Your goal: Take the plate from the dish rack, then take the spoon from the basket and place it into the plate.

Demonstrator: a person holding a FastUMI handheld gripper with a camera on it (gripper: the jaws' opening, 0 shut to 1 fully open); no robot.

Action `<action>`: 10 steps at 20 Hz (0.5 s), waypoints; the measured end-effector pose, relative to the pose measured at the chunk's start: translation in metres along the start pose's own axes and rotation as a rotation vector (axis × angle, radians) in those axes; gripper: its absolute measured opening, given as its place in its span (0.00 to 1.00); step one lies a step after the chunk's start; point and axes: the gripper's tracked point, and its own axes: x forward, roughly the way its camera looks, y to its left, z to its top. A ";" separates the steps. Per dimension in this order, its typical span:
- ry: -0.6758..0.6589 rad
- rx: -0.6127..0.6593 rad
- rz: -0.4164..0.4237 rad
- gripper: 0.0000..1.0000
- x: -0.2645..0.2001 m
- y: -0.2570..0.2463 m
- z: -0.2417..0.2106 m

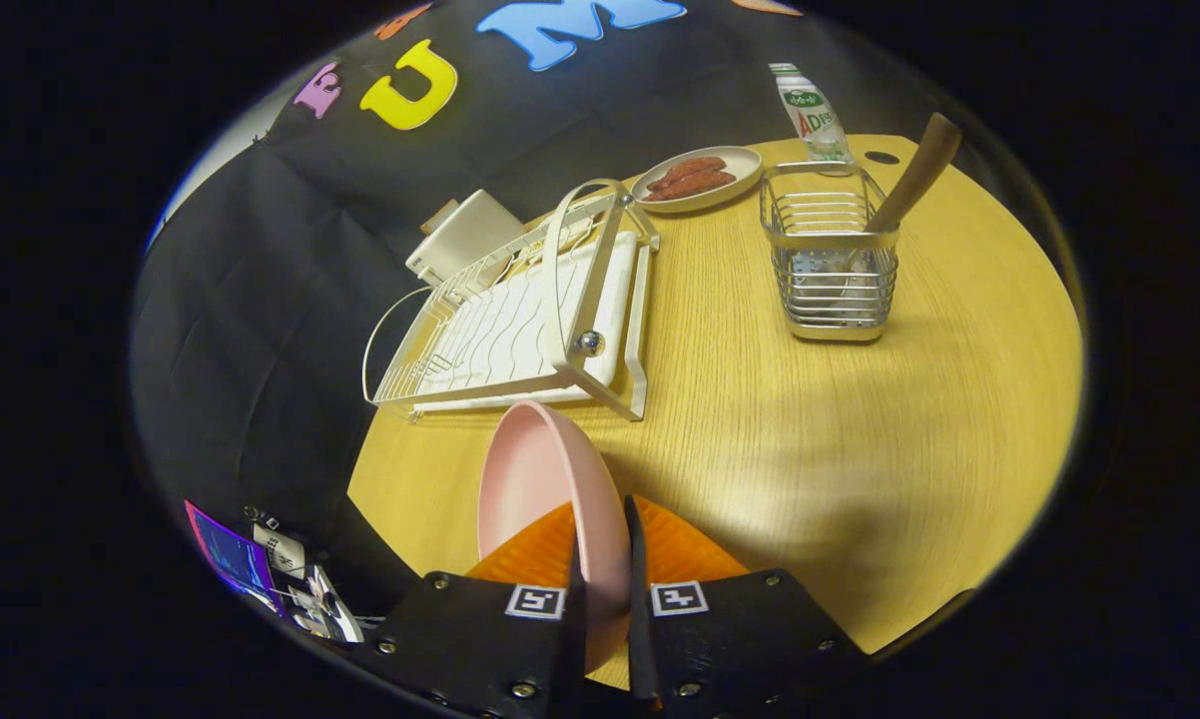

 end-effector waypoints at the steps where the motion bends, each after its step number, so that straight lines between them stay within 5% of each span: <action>1: 0.002 0.011 0.008 0.17 -0.001 0.000 0.000; 4: -0.048 -0.040 -0.043 0.34 -0.011 -0.014 0.014; 5: -0.090 -0.095 -0.067 0.52 -0.016 -0.019 0.022; 10: -0.337 -0.293 -0.190 0.52 -0.056 -0.028 0.068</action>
